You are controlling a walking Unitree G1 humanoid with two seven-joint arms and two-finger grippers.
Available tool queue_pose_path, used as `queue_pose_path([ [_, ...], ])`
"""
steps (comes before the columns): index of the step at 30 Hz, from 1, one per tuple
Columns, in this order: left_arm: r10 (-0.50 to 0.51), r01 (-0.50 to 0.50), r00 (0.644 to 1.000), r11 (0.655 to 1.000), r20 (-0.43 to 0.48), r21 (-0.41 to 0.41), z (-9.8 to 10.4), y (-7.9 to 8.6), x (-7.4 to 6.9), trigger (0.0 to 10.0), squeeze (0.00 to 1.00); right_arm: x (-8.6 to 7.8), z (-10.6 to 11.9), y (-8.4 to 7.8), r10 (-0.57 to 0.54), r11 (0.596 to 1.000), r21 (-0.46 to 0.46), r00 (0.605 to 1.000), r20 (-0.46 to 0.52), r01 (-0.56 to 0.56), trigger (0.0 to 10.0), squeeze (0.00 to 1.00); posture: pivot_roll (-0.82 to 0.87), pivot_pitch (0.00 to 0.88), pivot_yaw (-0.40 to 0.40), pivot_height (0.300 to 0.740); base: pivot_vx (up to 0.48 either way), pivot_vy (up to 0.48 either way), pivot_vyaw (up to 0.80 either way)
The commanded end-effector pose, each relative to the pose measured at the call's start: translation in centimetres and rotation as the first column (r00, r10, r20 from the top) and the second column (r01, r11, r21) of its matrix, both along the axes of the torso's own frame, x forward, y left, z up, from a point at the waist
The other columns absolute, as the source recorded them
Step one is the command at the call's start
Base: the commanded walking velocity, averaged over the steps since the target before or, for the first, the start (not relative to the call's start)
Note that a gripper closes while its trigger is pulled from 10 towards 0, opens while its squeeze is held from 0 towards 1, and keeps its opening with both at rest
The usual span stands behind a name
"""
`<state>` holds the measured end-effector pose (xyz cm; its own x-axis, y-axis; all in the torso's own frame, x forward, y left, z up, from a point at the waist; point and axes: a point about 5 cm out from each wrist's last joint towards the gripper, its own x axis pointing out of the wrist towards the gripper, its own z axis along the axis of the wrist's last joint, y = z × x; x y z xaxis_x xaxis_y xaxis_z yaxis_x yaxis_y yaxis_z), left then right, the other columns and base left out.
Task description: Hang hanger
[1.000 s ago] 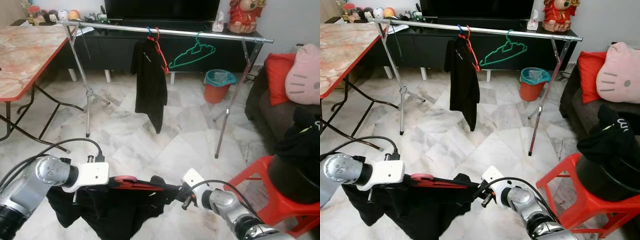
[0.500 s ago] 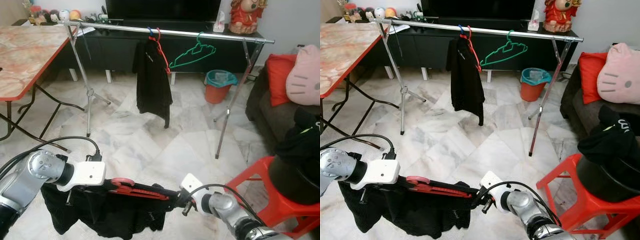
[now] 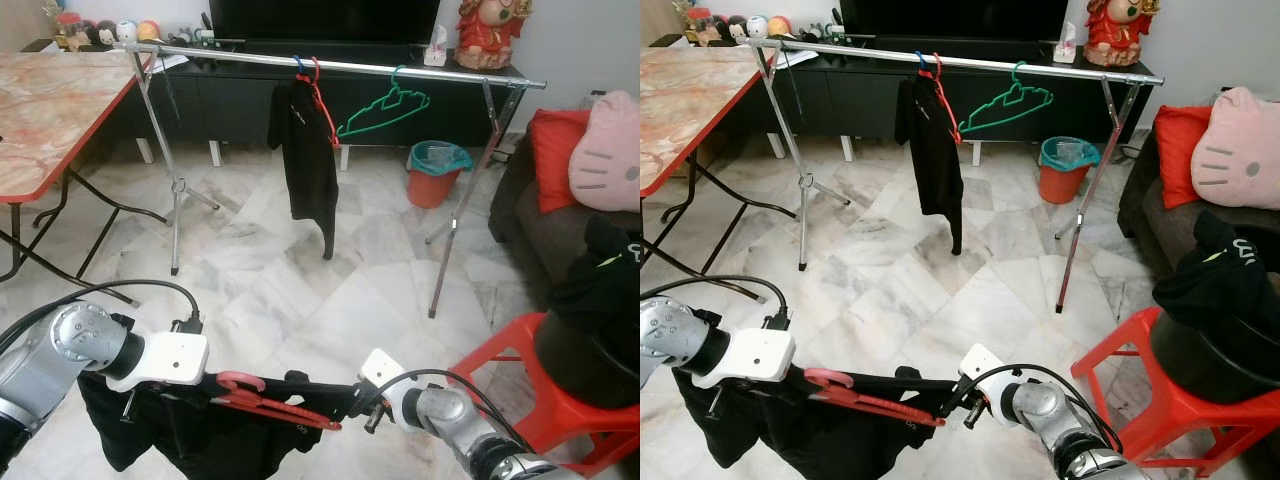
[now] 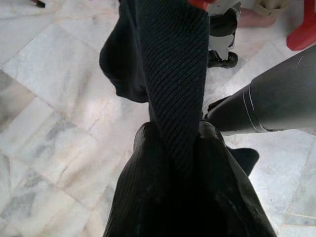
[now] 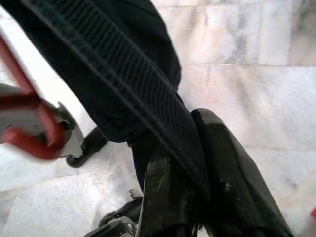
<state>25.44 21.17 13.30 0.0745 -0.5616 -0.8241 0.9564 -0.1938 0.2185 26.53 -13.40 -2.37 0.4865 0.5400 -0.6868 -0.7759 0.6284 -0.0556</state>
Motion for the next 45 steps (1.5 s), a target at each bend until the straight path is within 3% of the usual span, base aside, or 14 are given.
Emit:
queue_pose_path([
  [1,-0.016,0.016,1.000,1.000,0.006,0.010,0.2,-0.2,-0.1,10.0,0.00,0.0,-0.2,-1.0,-0.049,0.998,-0.038,0.999,-0.002,0.049,10.0,0.00,0.05,0.000,-0.059,0.740,0.000,0.000,0.00],
  [5,-0.011,0.011,1.000,1.000,-0.001,-0.025,-0.7,-1.4,-0.2,10.0,0.00,0.5,0.1,-1.0,-0.101,0.994,-0.030,0.995,0.021,0.102,10.0,0.00,0.05,0.000,-0.059,0.740,0.000,0.000,0.00],
  [6,-0.009,0.009,1.000,0.999,0.003,-0.031,-0.9,-1.6,-0.2,10.0,0.00,0.6,0.2,-1.0,-0.117,0.993,-0.017,0.993,0.024,0.117,10.0,1.00,0.05,0.000,-0.058,0.740,0.000,0.000,0.00],
  [13,0.017,-0.015,1.000,0.997,0.023,-0.075,-1.8,-2.7,-0.1,10.0,0.00,1.1,0.8,-0.7,-0.117,0.993,0.034,0.993,0.025,0.116,10.0,1.00,0.05,0.000,-0.058,0.740,0.000,0.000,0.00],
  [18,0.046,-0.043,0.998,0.996,0.037,-0.081,-2.0,-3.0,0.2,10.0,0.00,0.9,0.8,-0.1,-0.048,0.997,0.059,0.999,-0.020,0.049,10.0,1.00,0.04,0.000,-0.048,0.740,0.000,0.000,0.00],
  [25,0.049,-0.046,0.998,0.995,0.039,-0.087,-2.1,-3.3,0.3,10.0,0.00,0.7,0.7,-0.2,0.027,0.999,0.024,0.999,-0.042,-0.026,10.0,1.00,0.04,0.000,-0.048,0.740,0.000,0.000,0.00],
  [32,0.064,-0.061,0.997,0.994,0.033,-0.090,-2.5,-3.4,0.2,10.0,0.00,1.3,1.5,-1.0,0.071,0.997,0.013,0.997,-0.005,-0.071,10.0,1.00,0.04,0.000,-0.046,0.740,0.000,0.000,0.00],
  [36,0.078,-0.075,0.996,0.993,0.031,-0.089,-3.0,-3.5,0.2,10.0,0.00,2.9,3.0,-3.5,0.017,0.997,-0.079,0.995,0.100,-0.009,10.0,1.00,0.04,0.000,-0.041,0.740,0.000,0.000,0.00],
  [38,0.078,-0.075,0.996,0.993,0.031,-0.090,-3.0,-3.6,0.2,10.0,0.00,3.0,3.1,-3.7,0.011,0.996,-0.087,0.994,0.111,-0.002,10.0,1.00,0.04,0.000,-0.041,0.740,0.000,0.000,0.00],
  [41,0.112,-0.108,0.993,0.989,0.037,-0.100,-3.3,-3.6,0.6,10.0,0.00,4.7,5.2,-4.4,-0.120,0.992,0.054,0.975,0.187,0.112,10.0,1.00,0.03,0.000,-0.028,0.740,0.000,0.000,0.00],
  [45,0.184,-0.178,0.983,0.972,0.024,-0.153,-3.5,-3.8,1.2,10.0,0.00,5.2,6.6,-3.8,-0.111,0.964,0.256,0.982,0.156,0.068,10.0,1.00,0.03,0.000,-0.020,0.740,0.000,0.000,0.00],
])
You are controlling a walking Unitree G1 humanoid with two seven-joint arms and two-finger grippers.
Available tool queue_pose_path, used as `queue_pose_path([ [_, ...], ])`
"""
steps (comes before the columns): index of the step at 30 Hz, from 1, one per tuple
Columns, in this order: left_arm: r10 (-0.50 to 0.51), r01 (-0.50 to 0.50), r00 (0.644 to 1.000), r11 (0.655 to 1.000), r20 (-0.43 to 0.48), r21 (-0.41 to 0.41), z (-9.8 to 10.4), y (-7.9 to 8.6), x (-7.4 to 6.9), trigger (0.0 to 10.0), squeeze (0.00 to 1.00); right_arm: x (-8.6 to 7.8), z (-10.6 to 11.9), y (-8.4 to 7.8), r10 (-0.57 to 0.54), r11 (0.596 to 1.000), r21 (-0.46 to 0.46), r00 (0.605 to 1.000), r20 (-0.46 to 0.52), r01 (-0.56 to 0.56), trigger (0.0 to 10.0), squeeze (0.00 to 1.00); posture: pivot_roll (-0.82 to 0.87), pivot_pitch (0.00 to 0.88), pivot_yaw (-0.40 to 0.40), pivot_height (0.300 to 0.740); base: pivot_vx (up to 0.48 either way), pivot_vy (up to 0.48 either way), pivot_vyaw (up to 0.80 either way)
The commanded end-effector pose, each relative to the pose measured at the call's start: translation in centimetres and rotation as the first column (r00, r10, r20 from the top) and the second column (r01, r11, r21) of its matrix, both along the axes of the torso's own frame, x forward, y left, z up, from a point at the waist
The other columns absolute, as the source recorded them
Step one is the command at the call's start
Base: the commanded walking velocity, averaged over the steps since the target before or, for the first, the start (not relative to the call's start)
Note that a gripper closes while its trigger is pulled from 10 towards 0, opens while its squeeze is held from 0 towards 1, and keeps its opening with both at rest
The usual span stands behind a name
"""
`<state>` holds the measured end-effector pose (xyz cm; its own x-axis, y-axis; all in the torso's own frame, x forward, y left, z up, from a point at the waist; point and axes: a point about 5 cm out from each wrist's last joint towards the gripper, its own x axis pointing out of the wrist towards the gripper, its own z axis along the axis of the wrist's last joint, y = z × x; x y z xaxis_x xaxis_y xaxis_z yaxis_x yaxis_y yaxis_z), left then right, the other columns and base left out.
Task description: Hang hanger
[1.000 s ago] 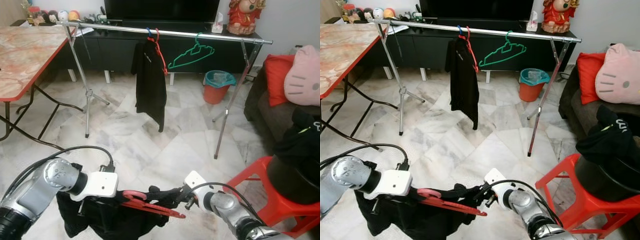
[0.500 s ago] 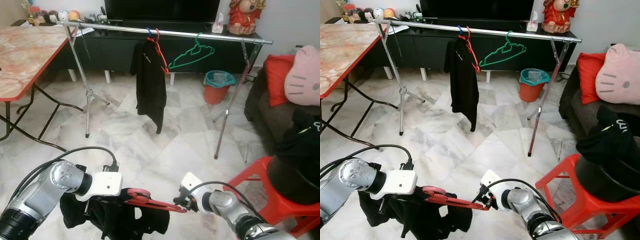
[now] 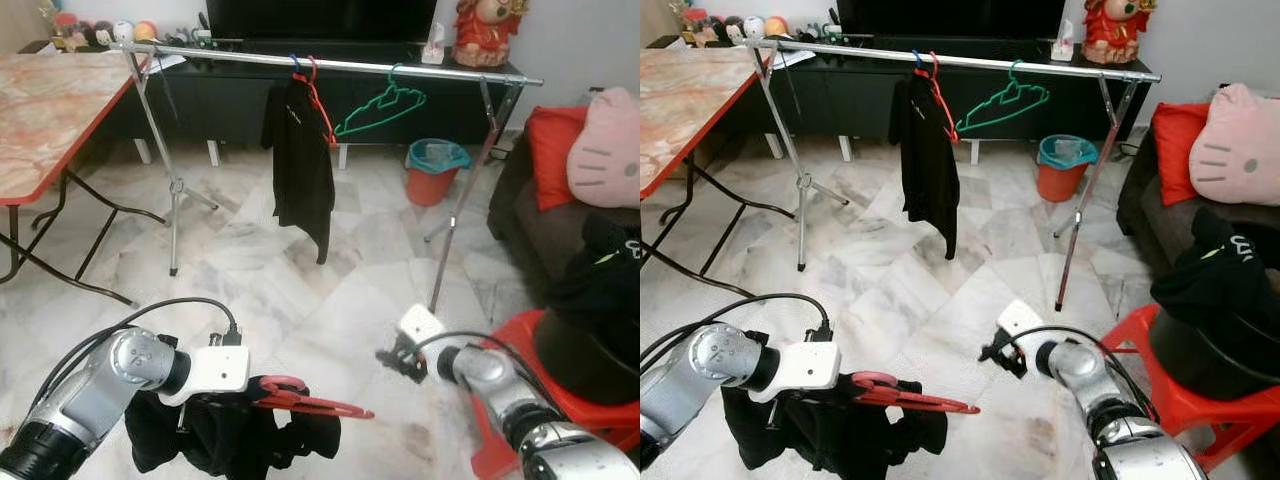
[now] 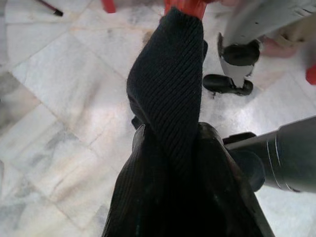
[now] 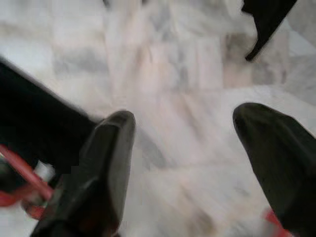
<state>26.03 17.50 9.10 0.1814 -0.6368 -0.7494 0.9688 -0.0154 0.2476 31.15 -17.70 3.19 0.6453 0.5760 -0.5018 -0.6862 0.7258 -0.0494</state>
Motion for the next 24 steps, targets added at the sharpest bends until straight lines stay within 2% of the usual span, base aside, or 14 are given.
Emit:
queue_pose_path([
  [1,0.074,-0.075,0.997,0.991,-0.011,-0.107,0.9,-0.5,0.8,10.0,0.00,0.4,1.2,0.9,0.083,0.990,0.114,0.996,0.023,-0.085,10.0,0.93,0.03,0.000,-0.020,0.740,0.000,0.000,0.00],
  [2,0.074,-0.075,0.997,0.991,-0.011,-0.107,0.9,-0.5,0.8,10.0,0.00,0.4,1.2,0.9,0.083,0.990,0.114,0.996,0.023,-0.085,10.0,0.93,0.03,0.000,-0.020,0.740,0.000,0.000,0.00],
  [3,0.082,-0.084,0.996,0.989,-0.019,-0.125,1.0,-0.6,0.8,10.0,0.00,0.4,1.3,0.9,0.092,0.989,0.118,0.995,0.023,-0.094,10.0,0.07,0.03,0.000,-0.020,0.740,0.000,0.000,0.00],
  [4,0.118,-0.126,0.992,0.971,-0.049,-0.203,1.2,-0.9,1.0,10.0,0.00,0.3,1.3,1.1,0.121,0.984,0.128,0.992,0.020,-0.123,10.0,0.00,0.02,0.000,-0.015,0.740,0.000,0.000,0.00],
  [5,0.171,-0.204,0.978,0.911,-0.122,-0.359,1.7,-1.5,1.3,10.0,0.00,0.1,1.3,1.5,0.170,0.978,0.124,0.985,0.019,-0.171,10.0,0.00,0.02,0.000,-0.015,0.740,0.000,0.000,0.00],
  [7,0.197,-0.258,0.965,0.842,-0.175,-0.474,1.8,-1.9,1.5,10.0,0.00,0.2,1.5,1.7,0.187,0.974,0.122,0.982,0.030,-0.189,10.0,0.00,0.02,0.000,-0.014,0.740,0.000,0.000,0.00],
  [11,0.230,-0.291,0.956,0.810,-0.180,-0.508,1.4,-2.0,1.6,10.0,0.00,0.4,1.6,1.7,0.174,0.978,0.112,0.984,0.038,-0.177,10.0,0.00,0.02,0.000,-0.012,0.740,0.000,0.000,0.00],
  [15,0.218,-0.276,0.960,0.841,-0.175,-0.466,0.9,-2.1,1.4,10.0,0.00,0.6,2.1,1.8,0.196,0.971,0.132,0.979,0.049,-0.201,10.0,0.00,0.02,0.000,-0.015,0.740,0.000,0.000,0.00],
  [16,0.209,-0.266,0.962,0.862,-0.176,-0.432,0.7,-2.1,1.3,10.0,0.00,0.8,2.4,1.6,0.203,0.970,0.125,0.977,0.064,-0.210,10.0,0.00,0.02,0.000,-0.015,0.740,0.000,0.000,0.00],
  [19,0.202,-0.258,0.964,0.874,-0.175,-0.412,0.6,-1.9,1.2,10.0,0.00,1.3,2.9,1.0,0.166,0.982,0.076,0.982,0.094,-0.173,10.0,0.00,0.02,0.000,-0.012,0.740,0.000,0.000,0.00],
  [22,0.183,-0.239,0.967,0.890,-0.176,-0.388,0.4,-1.8,0.9,10.0,0.00,2.4,3.6,-0.2,0.032,0.999,-0.017,0.987,0.158,-0.030,10.0,0.00,0.02,0.000,-0.014,0.740,0.000,0.000,0.00],
  [24,0.178,-0.232,0.969,0.896,-0.174,-0.377,0.3,-1.7,0.8,10.0,0.00,2.9,4.1,-0.8,-0.023,0.998,-0.045,0.981,0.193,0.032,10.0,0.00,0.02,0.000,-0.017,0.740,0.000,0.000,0.00],
])
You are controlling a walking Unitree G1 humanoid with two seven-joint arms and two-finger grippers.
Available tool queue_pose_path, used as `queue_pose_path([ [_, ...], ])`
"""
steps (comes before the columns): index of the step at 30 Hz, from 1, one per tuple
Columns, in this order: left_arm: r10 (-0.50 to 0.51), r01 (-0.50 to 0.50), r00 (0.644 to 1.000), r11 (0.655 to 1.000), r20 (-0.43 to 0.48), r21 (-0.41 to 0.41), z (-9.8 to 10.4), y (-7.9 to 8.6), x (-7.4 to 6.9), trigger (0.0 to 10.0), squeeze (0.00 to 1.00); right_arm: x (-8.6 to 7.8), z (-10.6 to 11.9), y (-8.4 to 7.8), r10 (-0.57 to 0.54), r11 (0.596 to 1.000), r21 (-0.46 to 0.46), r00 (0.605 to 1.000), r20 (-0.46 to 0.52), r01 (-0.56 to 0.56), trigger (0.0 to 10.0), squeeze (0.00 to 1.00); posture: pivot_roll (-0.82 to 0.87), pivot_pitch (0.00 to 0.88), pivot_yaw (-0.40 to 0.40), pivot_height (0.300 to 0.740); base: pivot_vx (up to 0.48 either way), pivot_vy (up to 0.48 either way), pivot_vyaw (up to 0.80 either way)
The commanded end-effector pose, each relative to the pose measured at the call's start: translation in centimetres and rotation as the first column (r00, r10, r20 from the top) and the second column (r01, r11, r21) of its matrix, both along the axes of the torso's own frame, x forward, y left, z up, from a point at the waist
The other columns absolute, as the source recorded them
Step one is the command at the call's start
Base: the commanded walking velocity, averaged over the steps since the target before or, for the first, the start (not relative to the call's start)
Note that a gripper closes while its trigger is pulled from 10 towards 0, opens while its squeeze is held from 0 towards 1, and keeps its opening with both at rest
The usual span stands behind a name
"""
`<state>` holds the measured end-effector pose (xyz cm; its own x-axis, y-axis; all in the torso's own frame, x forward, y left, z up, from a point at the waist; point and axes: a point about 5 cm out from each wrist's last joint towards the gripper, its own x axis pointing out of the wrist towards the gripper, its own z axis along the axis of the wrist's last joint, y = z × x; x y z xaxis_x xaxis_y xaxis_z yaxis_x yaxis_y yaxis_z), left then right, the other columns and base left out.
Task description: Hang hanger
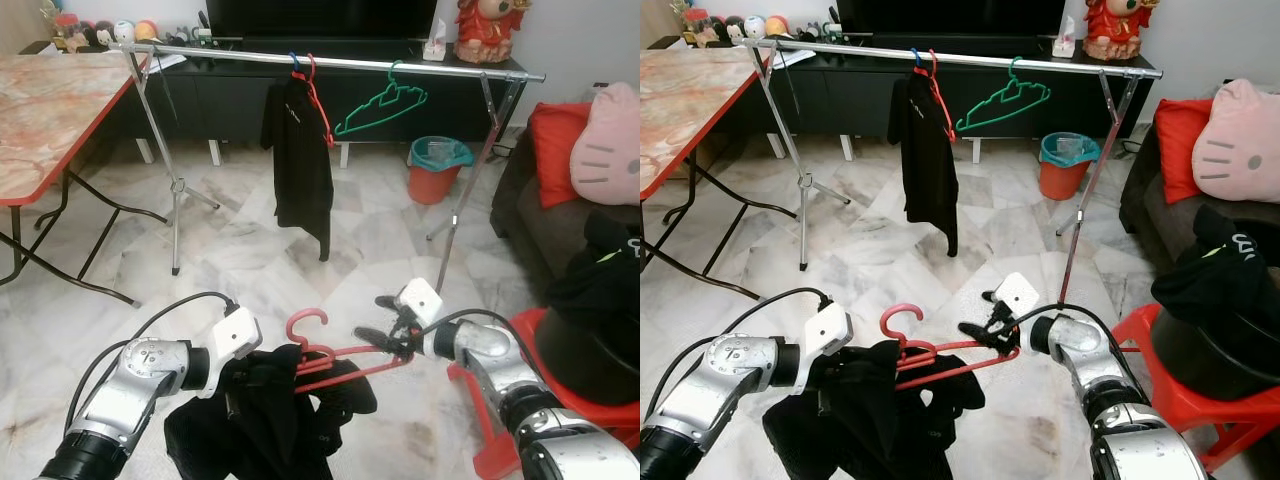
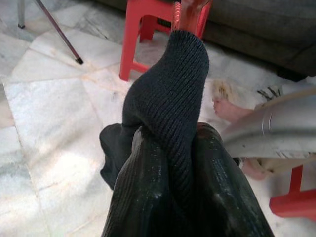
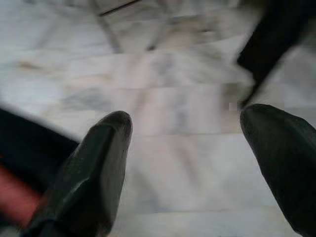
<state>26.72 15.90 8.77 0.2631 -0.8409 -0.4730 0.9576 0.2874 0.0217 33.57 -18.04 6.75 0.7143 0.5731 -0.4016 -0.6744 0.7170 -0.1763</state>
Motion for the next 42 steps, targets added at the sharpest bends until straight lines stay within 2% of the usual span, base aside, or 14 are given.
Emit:
queue_pose_path([
  [1,-0.039,0.038,0.998,0.999,0.040,0.025,0.6,0.0,0.1,10.0,0.00,0.8,1.0,-0.7,-0.054,0.998,-0.029,0.997,0.057,0.056,10.0,0.00,0.02,0.000,-0.019,0.740,0.000,0.000,0.00],
  [6,-0.060,0.057,0.997,0.995,0.040,0.085,0.3,0.4,-0.1,10.0,0.00,1.1,2.0,-0.2,0.005,0.999,0.043,0.998,0.065,-0.008,10.0,0.04,0.02,0.000,-0.020,0.740,0.000,0.000,0.00],
  [7,-0.059,0.055,0.998,0.994,0.037,0.092,0.2,0.5,0.0,10.0,0.00,0.8,2.2,0.3,0.092,0.990,0.102,0.995,0.043,-0.096,10.0,1.00,0.02,0.000,-0.020,0.740,0.000,0.000,0.00],
  [9,-0.067,0.064,0.997,0.994,0.035,0.093,0.2,0.5,0.0,10.0,0.00,0.1,2.2,1.1,0.234,0.957,0.173,0.972,0.006,-0.232,10.0,1.00,0.03,0.000,-0.020,0.740,0.000,0.000,0.00],
  [11,-0.081,0.077,0.996,0.992,0.034,0.105,0.3,0.5,0.0,10.0,0.00,-0.6,1.7,1.4,0.344,0.926,0.183,0.938,-0.041,-0.331,10.0,1.00,0.03,0.000,-0.020,0.740,0.000,0.000,0.00],
  [16,-0.091,0.087,0.995,0.989,0.035,0.117,0.4,0.6,0.1,10.0,0.00,-1.5,1.2,1.4,0.446,0.888,0.176,0.890,-0.099,-0.425,10.0,1.00,0.03,0.000,-0.019,0.740,0.000,0.000,0.00],
  [19,-0.104,0.098,0.994,0.986,0.036,0.133,0.5,0.7,0.3,10.0,0.00,-2.2,0.8,1.0,0.526,0.849,0.165,0.837,-0.154,-0.503,10.0,1.00,0.03,0.000,-0.018,0.740,0.000,0.000,0.00],
  [20,-0.110,0.104,0.993,0.984,0.033,0.141,0.5,0.7,0.3,10.0,0.00,-2.5,0.8,1.0,0.569,0.821,0.177,0.803,-0.176,-0.543,10.0,0.00,0.03,0.000,-0.017,0.740,0.000,0.000,0.00],
  [23,-0.121,0.115,0.992,0.981,0.031,0.157,0.4,0.8,0.3,10.0,0.00,-2.9,0.8,1.0,0.617,0.787,0.184,0.762,-0.198,-0.589,10.0,0.00,0.03,0.000,-0.016,0.740,0.000,0.000,0.00],
  [28,-0.131,0.123,0.991,0.976,0.031,0.179,0.3,0.8,0.4,10.0,0.00,-3.0,0.9,1.2,0.647,0.762,0.175,0.734,-0.205,-0.623,10.0,0.00,0.03,0.000,-0.016,0.740,0.000,0.000,0.00],
  [38,-0.198,0.185,0.979,0.959,0.039,0.214,1.4,0.3,1.0,10.0,0.00,-3.4,1.3,3.5,0.754,0.657,0.210,0.636,-0.168,-0.724,10.0,0.00,0.04,0.000,-0.019,0.740,0.000,0.000,0.00],
  [40,-0.185,0.181,0.979,0.982,0.082,0.053,3.2,-1.0,1.6,10.0,0.00,-3.5,1.5,4.0,0.775,0.631,0.216,0.610,-0.161,-0.745,10.0,0.00,0.04,0.000,-0.019,0.740,0.000,0.000,0.00],
  [41,-0.185,0.181,0.979,0.982,0.082,0.053,3.2,-1.0,1.6,10.0,0.00,-3.5,1.5,4.0,0.775,0.631,0.216,0.610,-0.161,-0.745,10.0,0.00,0.04,0.000,-0.019,0.740,0.000,0.000,0.00],
  [42,-0.168,0.171,0.981,0.985,0.097,-0.022,3.8,-1.5,1.8,10.0,0.00,-3.3,1.6,3.9,0.772,0.635,0.209,0.615,-0.159,-0.744,10.0,0.00,0.04,0.000,-0.019,0.740,0.000,0.000,0.00],
])
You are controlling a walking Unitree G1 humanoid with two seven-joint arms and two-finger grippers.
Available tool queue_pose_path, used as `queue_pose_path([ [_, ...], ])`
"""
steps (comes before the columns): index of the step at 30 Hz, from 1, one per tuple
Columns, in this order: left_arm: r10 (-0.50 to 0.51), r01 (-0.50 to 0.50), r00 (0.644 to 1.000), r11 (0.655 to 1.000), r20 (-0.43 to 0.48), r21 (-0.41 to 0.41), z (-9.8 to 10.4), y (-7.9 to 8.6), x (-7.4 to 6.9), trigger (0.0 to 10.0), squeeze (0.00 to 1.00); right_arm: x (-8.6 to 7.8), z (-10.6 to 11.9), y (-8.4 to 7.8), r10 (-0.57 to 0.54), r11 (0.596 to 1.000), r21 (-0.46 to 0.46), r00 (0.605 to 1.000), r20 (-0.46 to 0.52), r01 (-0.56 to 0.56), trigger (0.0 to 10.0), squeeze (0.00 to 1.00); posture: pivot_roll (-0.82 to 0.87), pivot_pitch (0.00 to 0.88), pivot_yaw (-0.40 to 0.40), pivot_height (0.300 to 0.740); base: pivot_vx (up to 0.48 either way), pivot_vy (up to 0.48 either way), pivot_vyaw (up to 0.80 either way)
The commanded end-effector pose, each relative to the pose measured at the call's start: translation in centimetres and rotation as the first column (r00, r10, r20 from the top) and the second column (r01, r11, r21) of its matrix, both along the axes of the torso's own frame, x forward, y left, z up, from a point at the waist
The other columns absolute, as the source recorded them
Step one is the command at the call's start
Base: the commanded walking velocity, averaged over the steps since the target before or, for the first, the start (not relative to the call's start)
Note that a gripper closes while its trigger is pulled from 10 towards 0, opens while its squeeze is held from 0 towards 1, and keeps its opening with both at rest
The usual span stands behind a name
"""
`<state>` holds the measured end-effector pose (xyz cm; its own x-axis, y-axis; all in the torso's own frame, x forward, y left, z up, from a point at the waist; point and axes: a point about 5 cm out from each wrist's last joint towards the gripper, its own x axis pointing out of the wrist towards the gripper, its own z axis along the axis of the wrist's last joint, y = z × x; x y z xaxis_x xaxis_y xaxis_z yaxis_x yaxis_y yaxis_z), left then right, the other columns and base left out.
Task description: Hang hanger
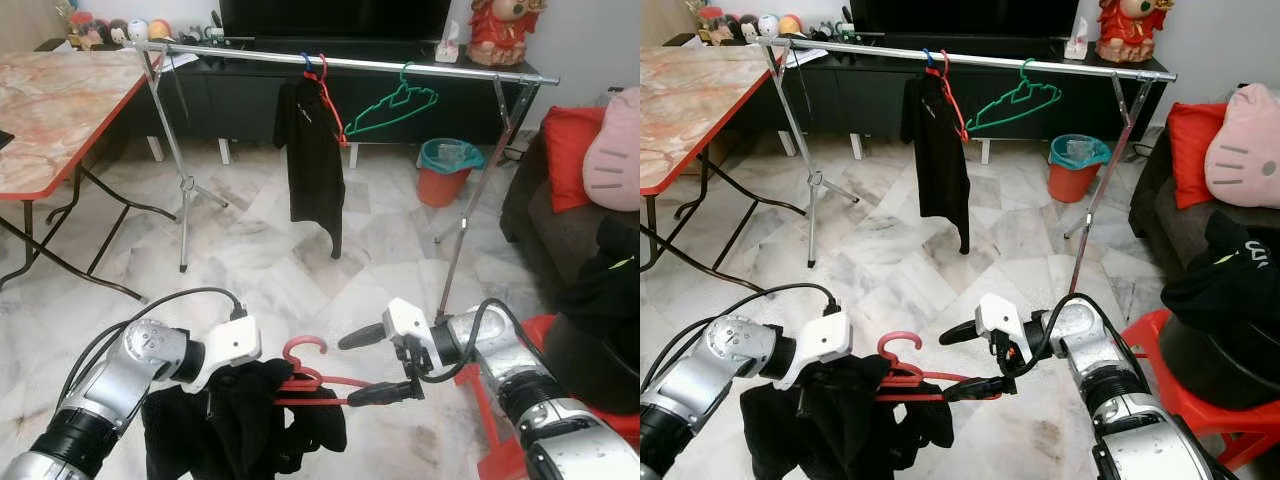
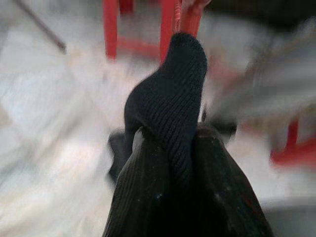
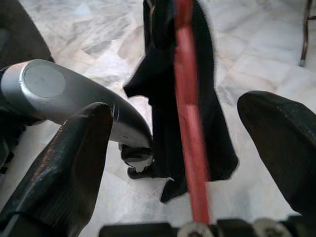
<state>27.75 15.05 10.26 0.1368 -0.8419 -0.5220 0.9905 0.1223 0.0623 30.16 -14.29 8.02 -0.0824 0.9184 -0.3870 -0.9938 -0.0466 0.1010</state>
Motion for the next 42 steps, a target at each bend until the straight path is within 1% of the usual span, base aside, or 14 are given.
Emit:
queue_pose_path([
  [1,-0.003,0.010,0.998,0.993,0.060,-0.121,2.5,-0.8,0.9,10.0,0.00,0.1,0.4,0.1,0.014,1.000,0.006,1.000,0.017,-0.014,10.0,0.00,0.04,0.000,-0.019,0.740,0.000,0.000,0.00],
  [3,-0.006,0.015,0.999,0.986,0.054,-0.169,2.6,-1.4,0.6,10.0,0.00,0.3,0.7,0.0,0.016,1.000,0.006,1.000,0.021,-0.016,10.0,0.00,0.04,0.000,-0.019,0.740,0.000,0.000,0.00],
  [4,-0.006,0.015,0.999,0.984,0.053,-0.175,2.5,-1.5,0.6,10.0,0.00,0.3,0.8,-0.1,0.019,1.000,0.007,1.000,0.021,-0.019,10.0,0.00,0.04,0.000,-0.019,0.740,0.000,0.000,0.00],
  [11,-0.026,0.033,0.999,0.986,0.043,-0.165,1.7,-2.5,0.1,10.0,0.00,0.2,1.3,-0.5,0.060,0.998,-0.008,0.998,0.029,-0.059,10.0,0.00,0.02,0.000,-0.018,0.740,0.000,0.000,0.00],
  [19,-0.021,0.027,0.998,0.994,0.059,-0.109,1.2,-2.3,0.3,10.0,0.00,0.4,2.0,-1.1,0.082,0.995,-0.056,0.995,0.064,-0.079,10.0,0.00,0.01,0.000,-0.020,0.740,0.000,0.000,0.00],
  [22,-0.014,0.021,0.998,0.994,0.065,-0.104,1.1,-2.3,0.3,10.0,0.00,0.6,2.0,-1.5,0.062,0.994,-0.097,0.994,0.094,-0.053,10.0,0.00,0.01,0.000,-0.022,0.740,0.000,0.000,0.00],
  [27,-0.009,0.016,0.997,0.995,0.071,-0.096,1.0,-2.2,0.4,10.0,0.00,0.7,1.9,-1.6,0.054,0.992,-0.119,0.993,0.109,-0.040,10.0,0.00,0.01,0.000,-0.024,0.740,0.000,0.000,0.00],
  [29,-0.008,0.015,0.997,0.996,0.076,-0.092,1.1,-2.2,0.4,10.0,0.00,0.6,1.6,-1.7,0.065,0.986,-0.159,0.990,0.121,-0.045,10.0,0.00,0.01,0.000,-0.025,0.740,0.000,0.000,0.00],
  [33,-0.007,0.014,0.997,0.996,0.082,-0.090,1.1,-2.1,0.5,10.0,0.00,0.7,1.4,-1.3,0.050,0.987,-0.156,0.990,0.131,-0.029,10.0,0.00,0.01,0.000,-0.025,0.740,0.000,0.000,0.00],
  [34,-0.006,0.013,0.996,0.996,0.085,-0.089,1.2,-2.1,0.6,10.0,0.00,0.7,1.3,-1.2,0.051,0.988,-0.153,0.991,0.127,-0.031,8.4,0.00,0.01,0.000,-0.025,0.740,0.000,0.000,0.00],
  [36,-0.005,0.013,0.996,0.996,0.086,-0.088,1.2,-2.1,0.6,10.0,0.00,0.7,1.3,-1.2,0.052,0.988,-0.151,0.991,0.124,-0.034,8.4,0.00,0.01,0.000,-0.025,0.740,0.000,0.000,0.00],
  [37,-0.005,0.012,0.996,0.996,0.086,-0.088,1.2,-2.1,0.6,10.0,0.00,0.6,1.3,-1.2,0.053,0.988,-0.150,0.991,0.123,-0.035,2.5,0.00,0.02,0.000,-0.027,0.740,0.000,0.000,0.00],
  [38,-0.005,0.012,0.996,0.996,0.086,-0.089,1.2,-2.1,0.6,10.0,0.00,0.6,1.2,-1.1,0.053,0.988,-0.150,0.991,0.125,-0.034,0.0,0.00,0.02,0.000,-0.027,0.740,0.000,0.000,0.00],
  [42,-0.005,0.013,0.996,0.996,0.086,-0.089,1.1,-2.1,0.6,10.0,0.00,0.9,1.2,-1.0,0.032,0.989,-0.150,0.990,0.138,-0.012,0.0,0.00,0.02,0.000,-0.027,0.740,0.000,0.000,0.00],
])
